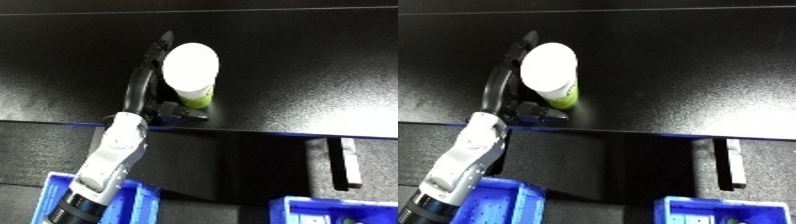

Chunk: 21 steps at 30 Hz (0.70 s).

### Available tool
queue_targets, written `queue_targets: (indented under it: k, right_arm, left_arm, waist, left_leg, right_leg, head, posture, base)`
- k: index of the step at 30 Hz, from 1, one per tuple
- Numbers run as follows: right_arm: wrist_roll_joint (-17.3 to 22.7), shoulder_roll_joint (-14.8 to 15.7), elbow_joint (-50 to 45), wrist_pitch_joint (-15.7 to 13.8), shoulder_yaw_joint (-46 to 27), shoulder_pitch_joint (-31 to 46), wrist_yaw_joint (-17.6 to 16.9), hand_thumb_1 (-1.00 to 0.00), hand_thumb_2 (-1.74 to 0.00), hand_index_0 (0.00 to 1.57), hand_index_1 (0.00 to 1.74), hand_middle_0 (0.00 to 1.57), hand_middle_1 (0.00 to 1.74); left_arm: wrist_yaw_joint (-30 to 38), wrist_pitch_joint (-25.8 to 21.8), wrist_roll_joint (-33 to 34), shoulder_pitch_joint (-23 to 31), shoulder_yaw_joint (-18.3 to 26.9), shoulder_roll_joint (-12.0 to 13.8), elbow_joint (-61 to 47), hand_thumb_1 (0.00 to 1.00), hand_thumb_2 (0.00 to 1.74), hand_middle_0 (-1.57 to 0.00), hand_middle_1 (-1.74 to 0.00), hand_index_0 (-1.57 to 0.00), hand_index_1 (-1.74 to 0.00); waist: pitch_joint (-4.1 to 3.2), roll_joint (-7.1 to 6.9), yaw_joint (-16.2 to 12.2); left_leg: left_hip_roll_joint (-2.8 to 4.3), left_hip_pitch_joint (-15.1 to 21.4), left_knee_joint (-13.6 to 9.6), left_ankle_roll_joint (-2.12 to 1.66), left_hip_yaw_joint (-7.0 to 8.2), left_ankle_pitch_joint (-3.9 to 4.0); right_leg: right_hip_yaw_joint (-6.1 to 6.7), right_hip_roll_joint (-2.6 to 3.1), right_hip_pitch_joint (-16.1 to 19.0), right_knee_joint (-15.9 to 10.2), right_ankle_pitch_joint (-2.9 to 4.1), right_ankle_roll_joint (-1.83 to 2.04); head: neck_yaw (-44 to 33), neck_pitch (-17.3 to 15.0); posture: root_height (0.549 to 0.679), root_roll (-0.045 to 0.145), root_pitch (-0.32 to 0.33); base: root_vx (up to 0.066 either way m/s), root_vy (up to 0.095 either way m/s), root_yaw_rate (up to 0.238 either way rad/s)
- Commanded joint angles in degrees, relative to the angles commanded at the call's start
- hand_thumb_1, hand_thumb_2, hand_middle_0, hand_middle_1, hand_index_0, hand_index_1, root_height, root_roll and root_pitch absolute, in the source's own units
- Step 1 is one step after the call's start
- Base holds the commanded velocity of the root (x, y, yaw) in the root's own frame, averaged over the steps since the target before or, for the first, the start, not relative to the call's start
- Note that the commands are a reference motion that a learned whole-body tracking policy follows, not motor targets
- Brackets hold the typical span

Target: Pick up the object and place it into the box

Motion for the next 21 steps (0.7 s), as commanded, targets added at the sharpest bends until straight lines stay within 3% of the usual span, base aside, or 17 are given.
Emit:
queue_targets:
  k: [11, 16, 21]
  right_arm:
    - [-0.44, 0.31, 0.39, -0.07, 0.13, -0.34, 0.18, 0.0, 0.0, 0.0, 0.0, 0.0, 0.0]
    - [-0.4, 0.46, 0.29, -0.46, -0.14, -0.12, -0.09, 0.0, 0.0, 0.0, 0.0, 0.0, 0.0]
    - [-0.04, 0.6, -0.42, -0.97, -0.74, 0.86, -0.74, 0.0, 0.0, 0.0, 0.0, 0.0, 0.0]
  left_arm:
    - [0.53, 1.5, -2.75, -3.5, -0.66, -0.44, 2.82, 0.8, 1.39, -1.26, -1.39, -1.26, -1.39]
    - [2.21, 3.35, -6.94, -2.39, 0.48, -0.11, 3.15, 0.8, 1.39, -1.26, -1.39, -1.26, -1.39]
    - [0.15, 2.01, -13.8, 0.7, 2.6, -0.17, 0.39, 0.8, 1.39, -1.26, -1.39, -1.26, -1.39]
  waist:
    - [0.03, 0.25, -0.72]
    - [0.08, 0.52, -0.41]
    - [0.2, 0.91, 0.36]
  left_leg:
    - [-0.09, 0.23, 0.01, 0.11, 0.08, -0.25]
    - [-0.29, 0.56, -0.36, 0.12, -0.37, -0.16]
    - [-0.64, 1.1, -0.9, 0.16, -1.04, -0.01]
  right_leg:
    - [0.27, 0.12, -0.06, -0.17, 0.06, -0.06]
    - [-0.09, -0.09, 0.36, -0.39, -0.05, -0.12]
    - [-0.7, -0.53, 1.05, -0.56, -0.2, -0.17]
  head:
    - [-1.68, -0.11]
    - [-1.62, 0.38]
    - [-1.82, 0.68]
  posture:
    - [0.624, 0.021, -0.079]
    - [0.624, 0.024, -0.079]
    - [0.625, 0.027, -0.081]
  base:
    - [0.008, 0.001, -0.007]
    - [-0.009, 0.0, 0.055]
    - [-0.011, -0.002, 0.089]
